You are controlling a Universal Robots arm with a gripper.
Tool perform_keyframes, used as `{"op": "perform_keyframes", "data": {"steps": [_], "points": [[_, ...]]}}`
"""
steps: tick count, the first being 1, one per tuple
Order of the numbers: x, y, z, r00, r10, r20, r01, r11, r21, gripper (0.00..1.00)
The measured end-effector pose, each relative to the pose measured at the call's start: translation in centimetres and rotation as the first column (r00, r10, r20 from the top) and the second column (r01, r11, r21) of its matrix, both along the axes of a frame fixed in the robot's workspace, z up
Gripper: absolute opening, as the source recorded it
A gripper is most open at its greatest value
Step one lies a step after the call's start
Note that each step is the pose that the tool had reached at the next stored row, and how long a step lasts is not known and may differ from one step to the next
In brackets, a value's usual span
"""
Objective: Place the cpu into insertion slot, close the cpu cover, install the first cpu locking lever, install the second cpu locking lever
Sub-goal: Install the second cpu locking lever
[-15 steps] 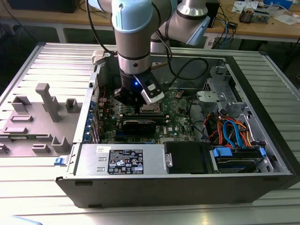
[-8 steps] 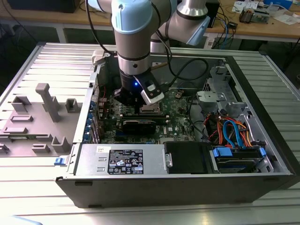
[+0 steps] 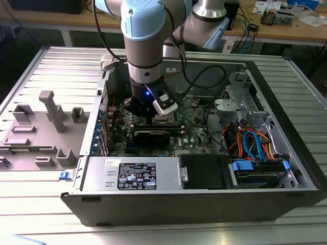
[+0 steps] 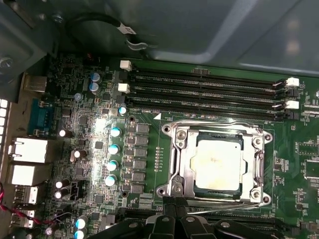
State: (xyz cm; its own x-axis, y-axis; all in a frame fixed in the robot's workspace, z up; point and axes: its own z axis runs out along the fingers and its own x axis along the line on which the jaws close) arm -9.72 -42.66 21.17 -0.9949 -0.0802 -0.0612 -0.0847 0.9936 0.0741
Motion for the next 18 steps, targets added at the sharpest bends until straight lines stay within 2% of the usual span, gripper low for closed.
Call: {"op": "perform_keyframes", "data": {"steps": [3,4,5,9,11,12,18], "points": [[-0.01,0.01,-0.14,1.0,0.0,-0.0002,0.0,1.0,0.0017,0.11],[-0.02,0.02,-0.16,1.0,0.0,-0.0002,0.0,1.0,0.0064,0.11],[-0.02,0.03,-0.19,1.0,0.0,-0.0001,0.0,0.9998,0.0181,0.11],[-0.02,0.03,-0.31,1.0,0.0,-0.0001,0.0,0.9993,0.0376,0.11],[-0.03,0.03,-0.41,1.0,0.0,-0.0001,0.0,0.999,0.044,0.11],[-0.04,0.03,-0.48,1.0,0.0,-0.0001,0.0,0.9987,0.0502,0.11],[-0.15,0.03,-0.7,1.0,0.0,-0.0001,0.0,0.9985,0.0549,0.11]]}}
